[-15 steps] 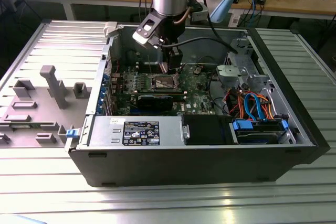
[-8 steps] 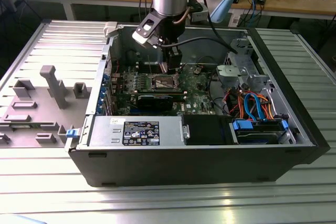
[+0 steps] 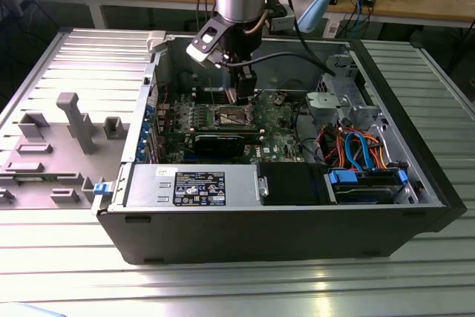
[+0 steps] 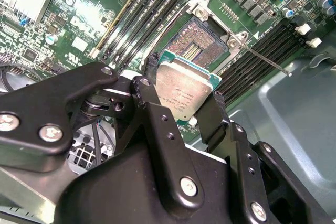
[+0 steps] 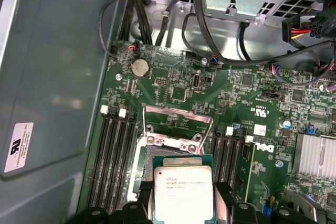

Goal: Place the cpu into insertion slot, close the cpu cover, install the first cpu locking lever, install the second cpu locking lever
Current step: 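Place the cpu into insertion slot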

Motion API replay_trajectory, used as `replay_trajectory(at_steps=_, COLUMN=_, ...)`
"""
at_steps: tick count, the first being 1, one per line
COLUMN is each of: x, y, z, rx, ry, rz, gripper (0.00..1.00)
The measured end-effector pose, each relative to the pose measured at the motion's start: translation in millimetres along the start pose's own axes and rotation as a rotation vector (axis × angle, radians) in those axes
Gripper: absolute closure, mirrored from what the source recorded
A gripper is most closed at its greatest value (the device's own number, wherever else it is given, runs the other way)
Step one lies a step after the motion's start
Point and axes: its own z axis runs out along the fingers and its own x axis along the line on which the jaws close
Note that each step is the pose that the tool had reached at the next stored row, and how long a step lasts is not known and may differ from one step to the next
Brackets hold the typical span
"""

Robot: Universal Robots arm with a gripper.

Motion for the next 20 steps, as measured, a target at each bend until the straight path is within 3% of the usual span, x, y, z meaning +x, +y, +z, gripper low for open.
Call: replay_trajectory(at_steps=20, x=0.0, y=0.0, z=0.1, rx=-0.0008, ry=-0.0025, rz=0.04, gripper=0.45)
